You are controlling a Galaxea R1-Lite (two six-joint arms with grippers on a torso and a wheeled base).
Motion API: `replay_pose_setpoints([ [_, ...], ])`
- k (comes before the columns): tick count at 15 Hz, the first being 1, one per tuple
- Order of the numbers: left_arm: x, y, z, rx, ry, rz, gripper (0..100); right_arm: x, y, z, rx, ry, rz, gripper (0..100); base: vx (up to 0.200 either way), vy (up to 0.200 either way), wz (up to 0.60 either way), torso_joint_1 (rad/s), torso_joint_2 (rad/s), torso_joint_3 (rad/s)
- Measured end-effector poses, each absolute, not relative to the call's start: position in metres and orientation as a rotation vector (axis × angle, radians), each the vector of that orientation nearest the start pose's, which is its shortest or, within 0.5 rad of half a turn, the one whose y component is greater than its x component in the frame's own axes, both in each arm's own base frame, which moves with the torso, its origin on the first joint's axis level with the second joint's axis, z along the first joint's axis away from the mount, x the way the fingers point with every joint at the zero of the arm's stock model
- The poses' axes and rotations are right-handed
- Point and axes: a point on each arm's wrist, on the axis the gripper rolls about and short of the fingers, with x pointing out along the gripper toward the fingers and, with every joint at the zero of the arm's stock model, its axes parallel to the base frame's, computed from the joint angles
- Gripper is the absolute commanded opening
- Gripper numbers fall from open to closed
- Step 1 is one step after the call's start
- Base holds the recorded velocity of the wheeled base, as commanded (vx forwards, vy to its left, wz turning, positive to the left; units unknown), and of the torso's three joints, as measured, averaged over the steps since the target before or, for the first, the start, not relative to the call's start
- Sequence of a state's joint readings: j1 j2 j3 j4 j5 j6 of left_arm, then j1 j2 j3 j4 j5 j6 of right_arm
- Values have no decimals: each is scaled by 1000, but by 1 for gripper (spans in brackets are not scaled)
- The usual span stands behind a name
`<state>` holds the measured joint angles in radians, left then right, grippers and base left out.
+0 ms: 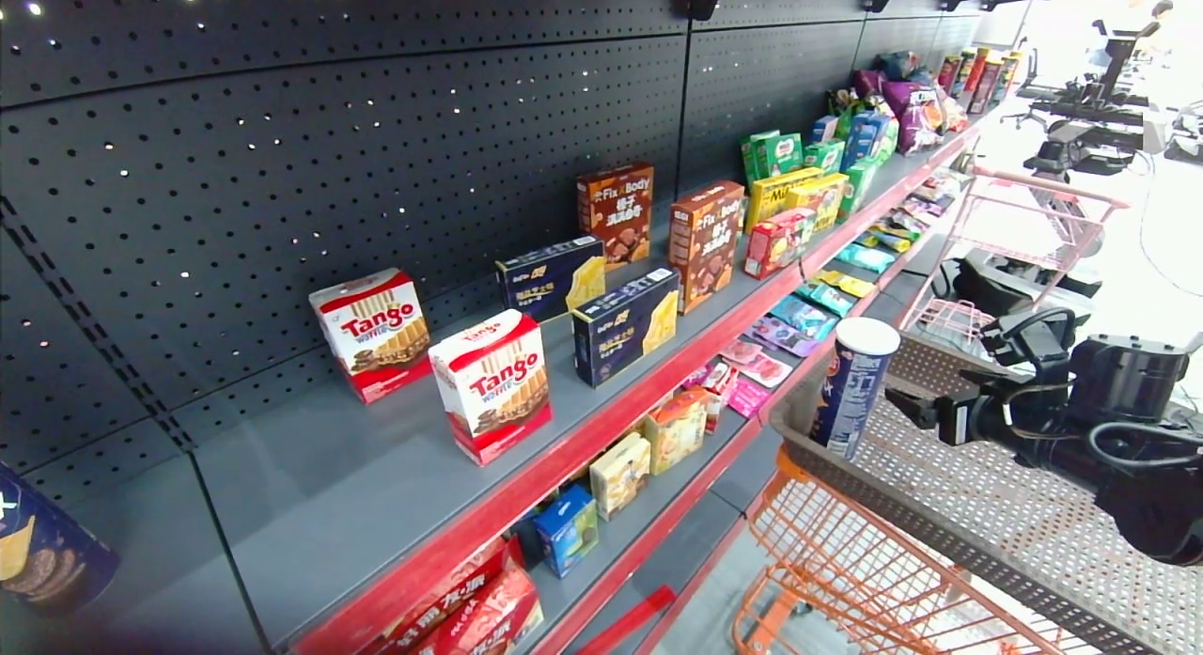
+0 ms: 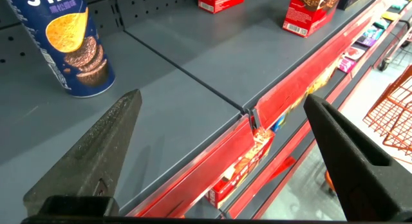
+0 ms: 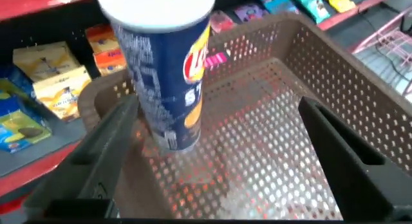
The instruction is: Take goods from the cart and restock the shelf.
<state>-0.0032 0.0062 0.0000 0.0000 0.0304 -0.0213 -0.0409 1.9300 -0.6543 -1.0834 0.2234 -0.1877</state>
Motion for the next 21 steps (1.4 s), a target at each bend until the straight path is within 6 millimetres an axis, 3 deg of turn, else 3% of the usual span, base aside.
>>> replay_pose_setpoints([
  [8,-22,1,76,-21,6,27,100,358,-6,99,-114,165,244,100,0,0,0,0,0,0],
  [12,-22,1,76,-21,6,27,100,368,1,99,-107,138,303,100,0,0,0,0,0,0],
  [21,-22,1,76,-21,6,27,100,368,7,97,-98,83,314,100,0,0,0,0,0,0],
])
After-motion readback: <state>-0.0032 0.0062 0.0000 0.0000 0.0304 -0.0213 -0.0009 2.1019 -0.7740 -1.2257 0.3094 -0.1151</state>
